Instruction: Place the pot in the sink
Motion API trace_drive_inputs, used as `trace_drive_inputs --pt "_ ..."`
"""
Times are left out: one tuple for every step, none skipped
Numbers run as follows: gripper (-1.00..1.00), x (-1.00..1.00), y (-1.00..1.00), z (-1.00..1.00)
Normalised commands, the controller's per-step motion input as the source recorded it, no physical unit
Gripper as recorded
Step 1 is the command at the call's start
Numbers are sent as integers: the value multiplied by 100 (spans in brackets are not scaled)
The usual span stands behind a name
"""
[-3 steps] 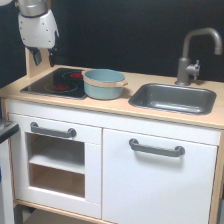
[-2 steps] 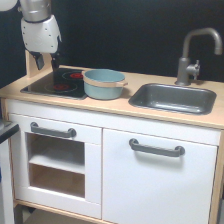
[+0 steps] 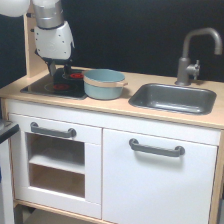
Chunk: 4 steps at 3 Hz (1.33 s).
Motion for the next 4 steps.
trace_drive_inputs --pt "94 43 46 -100" --pt "100 52 9 -61" --pt "19 57 30 -100" --pt "24 67 41 -100"
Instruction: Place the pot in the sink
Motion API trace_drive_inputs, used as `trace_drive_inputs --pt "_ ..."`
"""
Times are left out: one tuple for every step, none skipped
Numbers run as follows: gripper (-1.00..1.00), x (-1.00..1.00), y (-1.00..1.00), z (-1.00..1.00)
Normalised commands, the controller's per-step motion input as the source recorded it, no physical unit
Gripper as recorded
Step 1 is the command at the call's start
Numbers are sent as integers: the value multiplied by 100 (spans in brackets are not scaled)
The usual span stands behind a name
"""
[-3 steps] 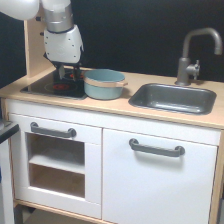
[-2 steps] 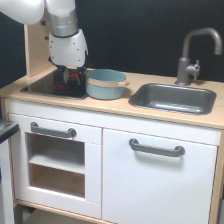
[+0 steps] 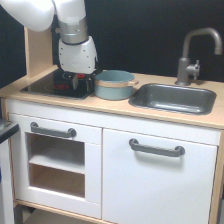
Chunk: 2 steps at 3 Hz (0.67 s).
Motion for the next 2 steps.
trace_drive_inputs --pt "-13 79 50 -100" --pt "-18 100 19 -100"
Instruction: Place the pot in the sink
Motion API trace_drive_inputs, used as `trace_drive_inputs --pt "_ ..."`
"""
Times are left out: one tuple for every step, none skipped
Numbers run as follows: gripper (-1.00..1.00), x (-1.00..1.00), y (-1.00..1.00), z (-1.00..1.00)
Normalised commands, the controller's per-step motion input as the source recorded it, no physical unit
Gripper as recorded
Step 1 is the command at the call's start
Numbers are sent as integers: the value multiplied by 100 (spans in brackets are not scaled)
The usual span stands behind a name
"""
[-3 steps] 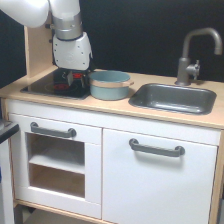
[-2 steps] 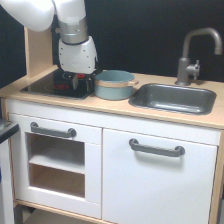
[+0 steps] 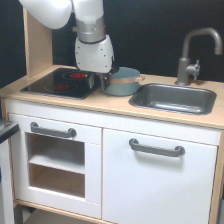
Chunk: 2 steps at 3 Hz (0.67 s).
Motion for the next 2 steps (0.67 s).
trace_drive_inputs --pt "-100 100 14 -100" --pt "-100 100 61 -39"
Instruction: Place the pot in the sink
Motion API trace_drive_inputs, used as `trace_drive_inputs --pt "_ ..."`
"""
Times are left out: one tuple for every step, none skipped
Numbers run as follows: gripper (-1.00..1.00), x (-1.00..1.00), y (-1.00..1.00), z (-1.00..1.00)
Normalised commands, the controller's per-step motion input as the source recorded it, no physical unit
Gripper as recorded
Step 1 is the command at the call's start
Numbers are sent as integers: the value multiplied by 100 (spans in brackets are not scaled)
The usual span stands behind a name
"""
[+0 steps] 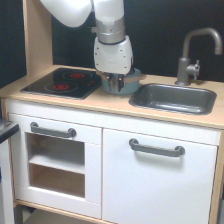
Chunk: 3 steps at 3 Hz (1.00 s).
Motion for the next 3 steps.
trace_drive_inputs --pt "-100 100 56 -100" --pt "-100 100 12 -100" --pt "100 -99 -100 45"
